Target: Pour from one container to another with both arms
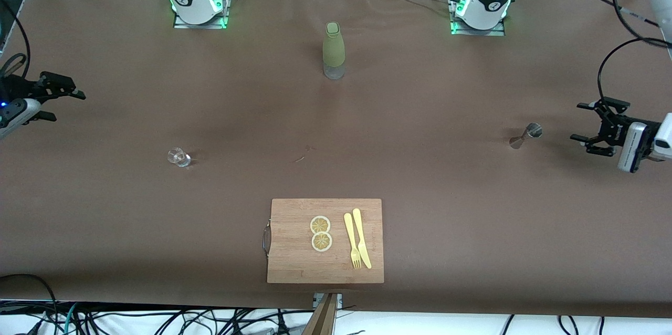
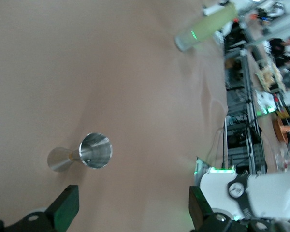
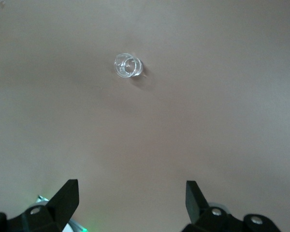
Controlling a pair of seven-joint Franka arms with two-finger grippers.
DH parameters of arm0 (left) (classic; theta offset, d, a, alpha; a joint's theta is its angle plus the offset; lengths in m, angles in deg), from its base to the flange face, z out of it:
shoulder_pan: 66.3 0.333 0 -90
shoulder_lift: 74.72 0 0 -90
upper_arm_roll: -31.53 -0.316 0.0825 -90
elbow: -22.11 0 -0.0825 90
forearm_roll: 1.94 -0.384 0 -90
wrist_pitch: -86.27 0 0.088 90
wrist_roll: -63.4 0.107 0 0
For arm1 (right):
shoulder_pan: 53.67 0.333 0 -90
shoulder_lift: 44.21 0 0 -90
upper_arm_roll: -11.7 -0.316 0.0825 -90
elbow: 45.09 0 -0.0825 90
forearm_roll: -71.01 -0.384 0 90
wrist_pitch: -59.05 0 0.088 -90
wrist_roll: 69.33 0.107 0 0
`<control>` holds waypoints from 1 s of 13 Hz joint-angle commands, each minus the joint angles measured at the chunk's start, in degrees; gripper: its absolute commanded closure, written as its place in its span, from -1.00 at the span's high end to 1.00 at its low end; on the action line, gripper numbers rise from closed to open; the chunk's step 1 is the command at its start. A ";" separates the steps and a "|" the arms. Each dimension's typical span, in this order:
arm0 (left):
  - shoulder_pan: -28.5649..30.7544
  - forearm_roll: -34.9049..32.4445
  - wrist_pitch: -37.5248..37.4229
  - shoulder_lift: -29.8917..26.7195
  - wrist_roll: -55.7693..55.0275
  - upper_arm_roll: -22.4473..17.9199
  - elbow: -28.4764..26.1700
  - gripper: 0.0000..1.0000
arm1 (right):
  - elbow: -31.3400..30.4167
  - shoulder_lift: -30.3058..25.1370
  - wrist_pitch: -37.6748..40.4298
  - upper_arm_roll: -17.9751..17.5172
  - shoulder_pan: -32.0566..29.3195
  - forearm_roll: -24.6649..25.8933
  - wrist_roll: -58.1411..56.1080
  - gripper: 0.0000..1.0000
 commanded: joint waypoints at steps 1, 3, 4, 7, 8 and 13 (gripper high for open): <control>-3.17 -2.54 -0.47 -5.40 -11.44 0.01 -0.72 1.00 | -1.92 -4.34 0.57 -4.22 -0.08 2.60 16.85 0.97; -5.64 -2.10 -0.47 -8.03 -20.05 0.01 -0.89 1.00 | -1.39 -6.02 0.66 -6.08 -0.08 6.20 26.38 0.98; -6.78 -1.75 -0.38 -9.26 -24.18 0.10 -0.90 1.00 | -1.30 -7.07 1.62 -6.08 -0.08 5.77 26.94 0.99; -11.96 -2.36 0.23 -14.01 -37.80 0.10 -0.72 1.00 | 0.80 -8.57 1.63 -6.44 -0.08 7.08 31.57 0.99; -13.45 -2.36 0.32 -14.89 -42.11 0.18 -0.63 1.00 | 0.90 -8.40 1.37 -6.35 -0.08 6.82 32.64 0.99; -16.98 -6.64 5.58 -19.02 -44.17 0.45 -0.63 1.00 | 1.51 -7.87 1.10 -4.68 2.03 6.30 32.30 0.99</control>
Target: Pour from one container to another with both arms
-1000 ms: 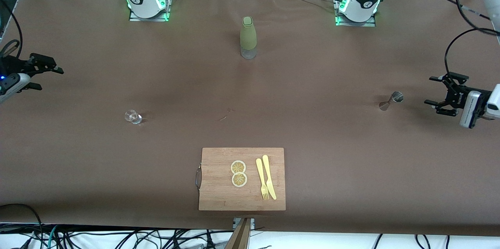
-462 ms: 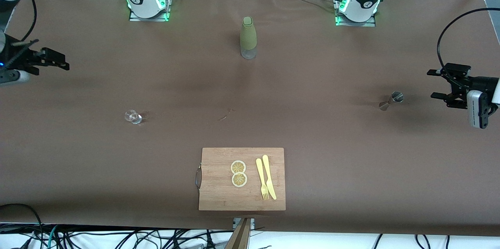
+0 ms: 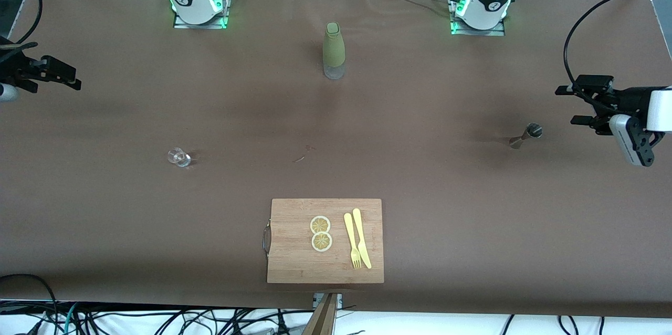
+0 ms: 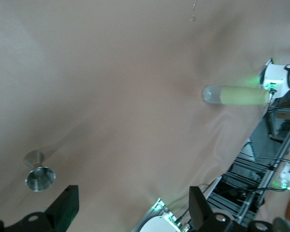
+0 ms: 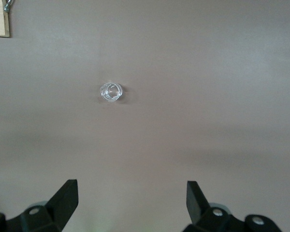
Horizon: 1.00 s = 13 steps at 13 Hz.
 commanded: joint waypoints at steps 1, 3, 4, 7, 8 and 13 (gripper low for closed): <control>-2.07 -6.84 4.42 -2.92 -0.21 0.32 -1.13 1.00 | 1.00 0.39 0.08 1.57 1.18 0.53 1.02 0.99; -2.42 -12.01 5.23 -3.45 5.29 2.32 -1.13 1.00 | 3.79 1.79 0.69 1.66 1.44 0.70 0.76 0.99; -2.43 -15.53 6.28 -4.49 6.46 4.43 -1.22 1.00 | 5.64 2.49 1.13 1.14 1.53 1.05 0.84 0.99; -2.78 -15.92 7.35 -6.26 -4.71 6.47 -0.96 1.00 | 5.48 2.41 2.01 1.39 1.53 0.88 0.84 0.99; -3.21 -15.83 7.35 -7.05 -13.31 7.51 -0.87 1.00 | 5.57 2.41 2.10 1.40 1.53 0.97 0.85 0.99; -4.44 -21.16 7.26 -9.60 -37.98 11.47 -0.78 1.00 | 5.92 2.50 2.81 1.57 1.44 1.23 0.76 0.99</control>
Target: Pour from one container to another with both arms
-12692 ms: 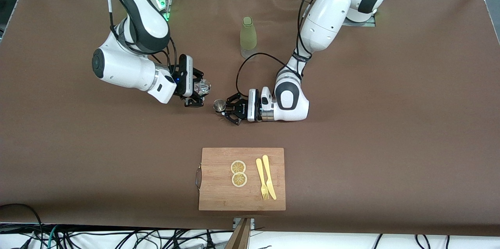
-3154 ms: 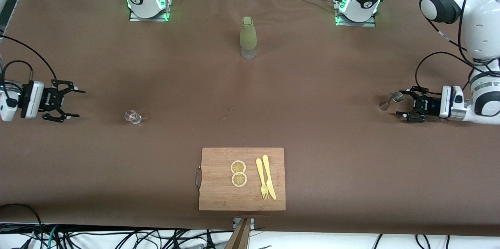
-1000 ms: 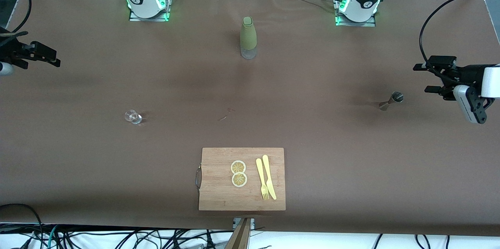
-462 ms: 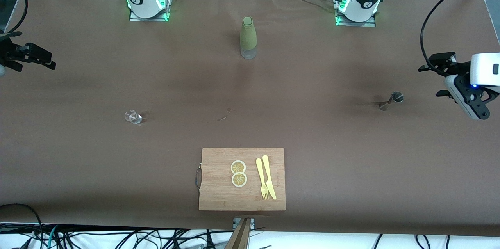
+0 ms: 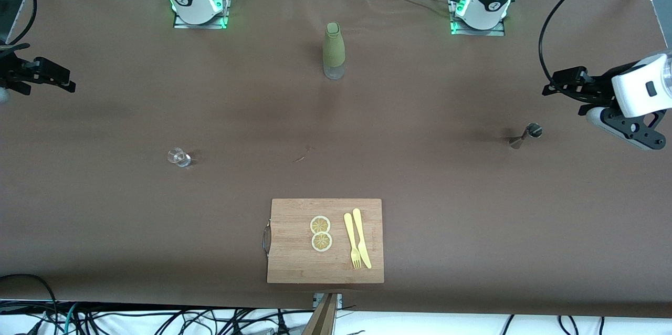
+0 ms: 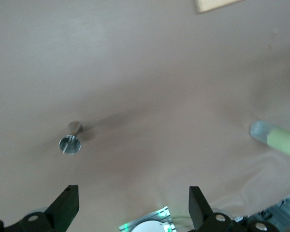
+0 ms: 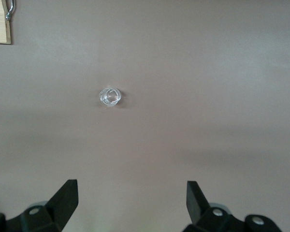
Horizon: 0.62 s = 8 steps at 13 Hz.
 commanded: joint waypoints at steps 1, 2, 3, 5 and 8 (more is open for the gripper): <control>-0.96 -6.87 0.35 -2.27 -8.09 2.39 -0.76 1.00 | 1.83 0.67 1.04 0.35 0.44 1.02 -0.25 0.99; -0.96 -8.20 0.43 -2.62 -8.19 2.75 -0.76 1.00 | 1.83 0.67 1.04 0.35 0.44 0.76 -1.31 0.99; -0.96 -8.91 0.95 -2.62 -7.41 3.10 -0.76 1.00 | 1.83 0.67 0.96 0.35 0.44 0.58 -2.36 0.99; -0.70 -10.41 3.94 -2.62 -3.39 3.45 -0.84 1.00 | 1.83 0.67 0.95 0.35 0.44 0.49 -2.90 0.99; -0.35 -10.23 4.65 -2.62 -0.37 3.37 -0.76 1.00 | 1.83 0.67 0.95 0.44 0.36 0.40 -2.90 0.99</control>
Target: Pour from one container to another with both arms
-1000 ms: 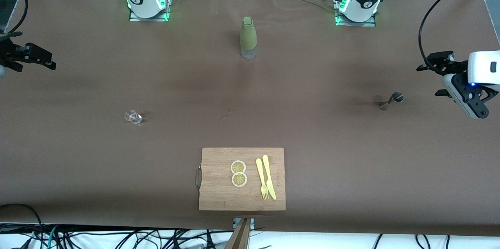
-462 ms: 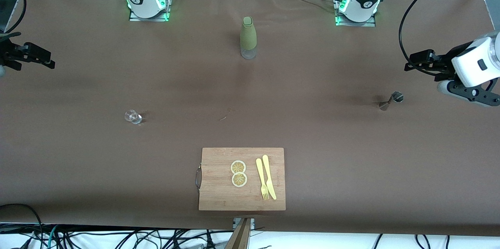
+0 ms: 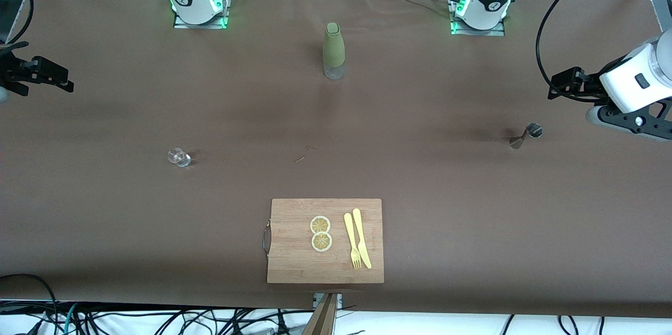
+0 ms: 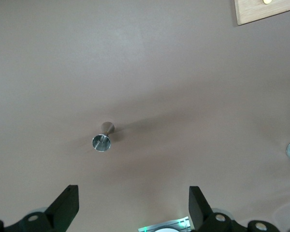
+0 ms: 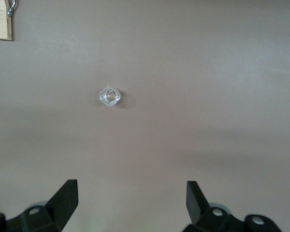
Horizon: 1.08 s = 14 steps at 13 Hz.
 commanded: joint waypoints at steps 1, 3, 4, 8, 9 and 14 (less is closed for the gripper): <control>0.26 -1.78 2.68 -1.13 2.18 0.26 -0.80 1.00 | 1.54 0.50 0.96 0.42 0.32 0.25 -0.95 0.99; 0.26 -1.79 3.13 -1.74 0.34 0.26 -1.07 1.00 | 1.54 0.50 0.96 0.34 0.41 0.33 -0.95 0.99; 0.43 -1.44 3.13 -1.83 -2.63 0.35 -1.07 1.00 | 1.54 0.50 0.96 0.34 0.41 0.16 -0.95 0.99; 0.70 1.19 3.05 -2.36 -10.64 0.44 -1.51 1.00 | 1.54 0.50 1.04 0.34 0.41 0.25 -0.95 0.99; 1.05 2.34 3.05 -2.36 -12.22 0.44 -1.51 1.00 | 1.54 0.50 1.04 0.34 0.41 0.25 -1.04 0.99; 1.31 2.61 3.13 -2.27 -13.47 0.79 -1.51 1.00 | 1.54 0.50 1.13 0.16 0.41 0.34 -1.13 0.99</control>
